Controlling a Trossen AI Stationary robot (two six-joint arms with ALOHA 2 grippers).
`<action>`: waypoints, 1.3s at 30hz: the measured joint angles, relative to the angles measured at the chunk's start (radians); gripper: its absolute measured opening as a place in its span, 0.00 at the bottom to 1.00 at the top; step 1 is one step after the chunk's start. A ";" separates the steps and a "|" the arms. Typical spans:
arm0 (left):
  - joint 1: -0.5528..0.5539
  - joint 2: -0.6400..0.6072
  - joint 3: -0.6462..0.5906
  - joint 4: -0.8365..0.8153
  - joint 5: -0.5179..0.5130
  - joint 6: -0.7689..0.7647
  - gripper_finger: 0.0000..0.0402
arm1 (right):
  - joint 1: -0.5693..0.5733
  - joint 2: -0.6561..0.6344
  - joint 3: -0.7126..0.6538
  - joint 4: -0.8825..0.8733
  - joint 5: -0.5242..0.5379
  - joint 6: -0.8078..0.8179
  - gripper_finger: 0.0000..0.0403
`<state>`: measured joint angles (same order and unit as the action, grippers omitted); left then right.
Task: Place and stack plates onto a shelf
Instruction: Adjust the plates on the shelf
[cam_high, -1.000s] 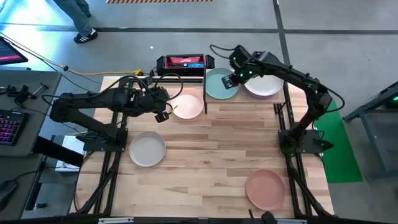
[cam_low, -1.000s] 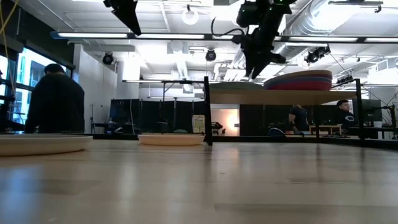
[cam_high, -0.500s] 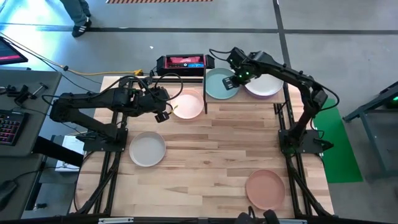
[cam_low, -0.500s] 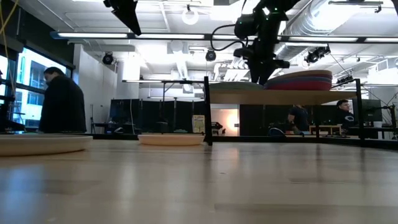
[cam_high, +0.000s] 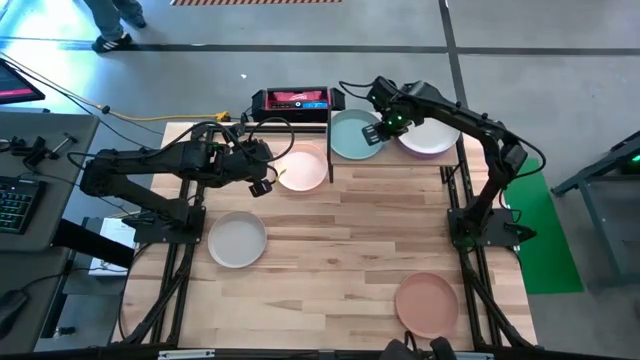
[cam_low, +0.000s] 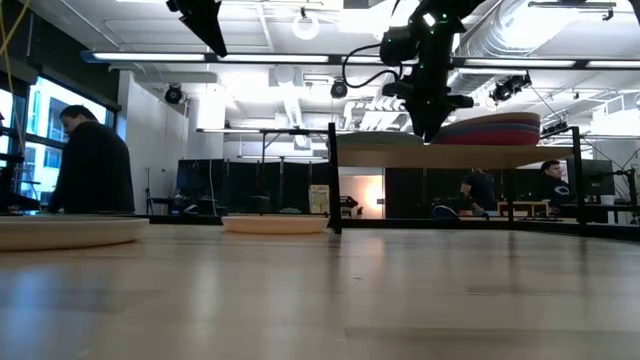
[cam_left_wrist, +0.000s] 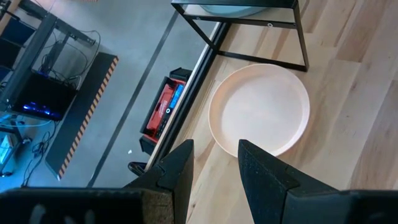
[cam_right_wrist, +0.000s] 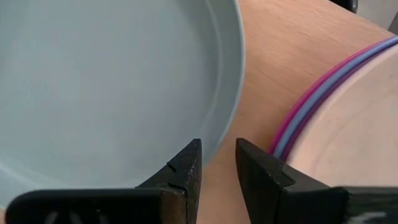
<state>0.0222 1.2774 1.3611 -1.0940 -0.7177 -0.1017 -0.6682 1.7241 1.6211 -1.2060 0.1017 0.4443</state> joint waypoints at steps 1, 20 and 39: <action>0.000 0.000 0.000 0.000 0.000 0.000 0.29 | 0.000 0.000 0.000 0.002 0.000 -0.002 0.23; 0.000 0.000 0.000 0.000 0.000 0.000 0.29 | 0.014 -0.009 0.000 0.110 -0.070 -0.023 0.23; 0.033 0.000 0.000 0.000 0.021 0.008 0.29 | 0.014 -0.001 0.000 0.042 -0.029 -0.023 0.23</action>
<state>0.0551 1.2774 1.3609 -1.0942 -0.6964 -0.0937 -0.6544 1.7233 1.6211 -1.1640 0.0731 0.4208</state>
